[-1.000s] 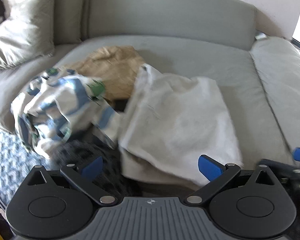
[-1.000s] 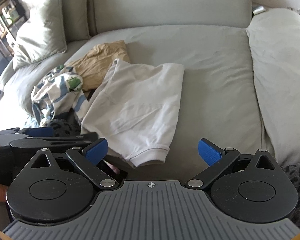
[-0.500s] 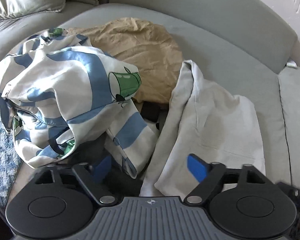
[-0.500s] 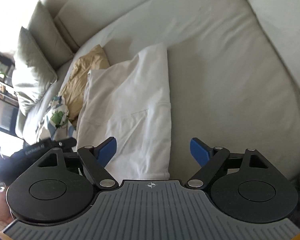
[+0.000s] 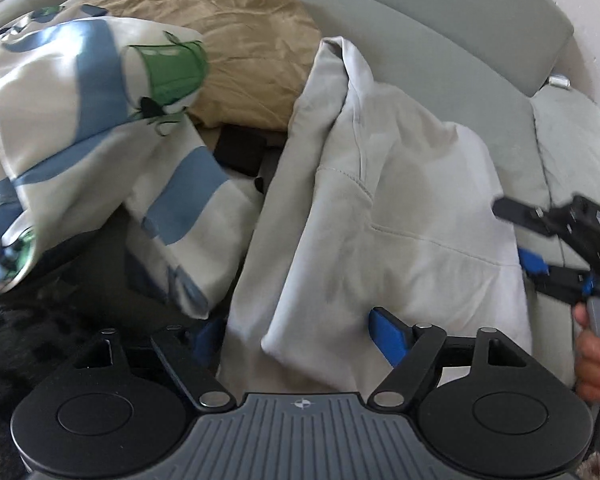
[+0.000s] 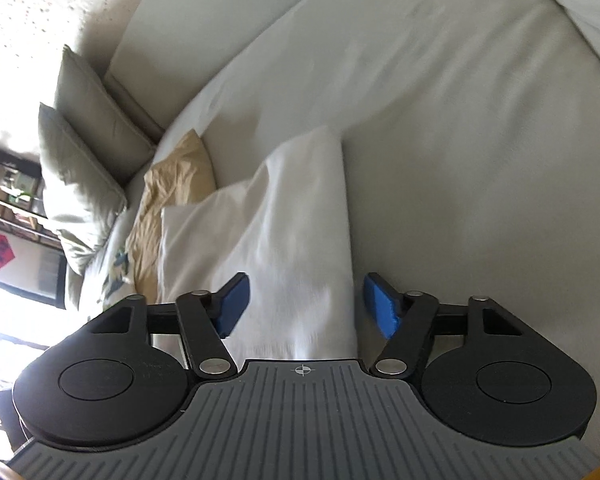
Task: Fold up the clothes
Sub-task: 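Move both open grippers to the edges of the folded hoodie, then grasp the folded hoodie with both grippers and lift it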
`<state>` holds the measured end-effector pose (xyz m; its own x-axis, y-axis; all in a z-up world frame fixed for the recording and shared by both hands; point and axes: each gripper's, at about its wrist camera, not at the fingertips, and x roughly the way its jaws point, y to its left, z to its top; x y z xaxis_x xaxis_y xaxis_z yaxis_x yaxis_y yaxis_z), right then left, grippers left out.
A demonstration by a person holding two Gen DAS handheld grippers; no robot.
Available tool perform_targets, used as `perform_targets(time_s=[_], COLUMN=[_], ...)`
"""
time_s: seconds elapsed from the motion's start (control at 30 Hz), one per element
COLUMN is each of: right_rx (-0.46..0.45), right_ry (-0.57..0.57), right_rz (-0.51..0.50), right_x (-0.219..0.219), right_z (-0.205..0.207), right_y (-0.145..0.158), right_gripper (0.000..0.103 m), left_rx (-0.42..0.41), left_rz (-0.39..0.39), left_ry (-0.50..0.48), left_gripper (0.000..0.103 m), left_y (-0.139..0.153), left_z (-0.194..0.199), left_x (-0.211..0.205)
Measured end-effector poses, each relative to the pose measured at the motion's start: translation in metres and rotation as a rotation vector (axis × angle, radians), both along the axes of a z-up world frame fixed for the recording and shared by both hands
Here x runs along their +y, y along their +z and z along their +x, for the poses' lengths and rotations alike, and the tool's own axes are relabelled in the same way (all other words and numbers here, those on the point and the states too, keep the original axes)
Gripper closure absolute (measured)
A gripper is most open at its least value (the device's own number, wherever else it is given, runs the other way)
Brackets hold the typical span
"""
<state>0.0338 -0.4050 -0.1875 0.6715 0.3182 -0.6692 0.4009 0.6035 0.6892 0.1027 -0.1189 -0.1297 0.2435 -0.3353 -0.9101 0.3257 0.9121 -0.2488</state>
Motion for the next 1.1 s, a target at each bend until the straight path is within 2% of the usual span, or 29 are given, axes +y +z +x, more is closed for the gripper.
perform_targets(time_s=[0.1, 0.13, 0.17, 0.23, 0.27, 0.3, 0.33, 0.47, 0.6, 0.7, 0.9, 1.03, 1.1], right_rx=[-0.029, -0.033, -0.032, -0.017, -0.022, -0.039, -0.056, -0.088, -0.12, -0.128, -0.11, -0.094, -0.096], right_ry=[-0.05, -0.068, -0.082, -0.083, -0.077, -0.066, -0.055, -0.038, -0.049, -0.094, -0.267, -0.41, -0.479], right_rz=[0.034, 0.055, 0.064, 0.045, 0.004, -0.042, -0.088, -0.184, -0.325, -0.398, -0.474, -0.518, -0.537], right_x=[-0.006, -0.008, -0.008, -0.003, 0.002, 0.007, 0.012, 0.018, 0.007, -0.016, -0.097, -0.155, -0.18], right_z=[0.015, 0.02, 0.025, 0.032, 0.033, 0.032, 0.031, 0.019, -0.009, -0.041, -0.115, -0.16, -0.182], right_y=[-0.013, -0.019, -0.023, -0.025, -0.019, -0.011, -0.002, 0.033, 0.069, 0.093, 0.138, 0.158, 0.166], right_gripper=[0.054, 0.063, 0.077, 0.092, 0.094, 0.095, 0.095, 0.096, 0.096, 0.096, 0.096, 0.096, 0.096], left_rx=[-0.015, -0.02, -0.024, -0.063, -0.085, -0.11, -0.136, -0.212, -0.236, -0.264, -0.292, -0.32, -0.292], left_rz=[0.023, 0.03, 0.038, 0.052, 0.059, 0.063, 0.065, 0.095, 0.04, 0.001, -0.116, -0.184, -0.216], left_ry=[-0.009, -0.012, -0.015, -0.034, -0.046, -0.064, -0.087, -0.145, -0.238, -0.319, -0.491, -0.6, -0.64], left_gripper=[0.017, 0.018, 0.02, 0.041, 0.049, 0.072, 0.089, 0.092, 0.092, 0.092, 0.092, 0.092, 0.092], left_y=[-0.002, -0.003, -0.003, 0.003, 0.007, 0.01, 0.014, 0.029, 0.052, 0.065, 0.091, 0.105, 0.104], left_z=[-0.002, -0.003, -0.004, -0.011, -0.016, -0.021, -0.026, -0.047, -0.064, -0.075, -0.109, -0.13, -0.135], left_x=[-0.008, -0.011, -0.013, -0.019, -0.022, -0.025, -0.03, -0.052, -0.087, -0.127, -0.209, -0.269, -0.297])
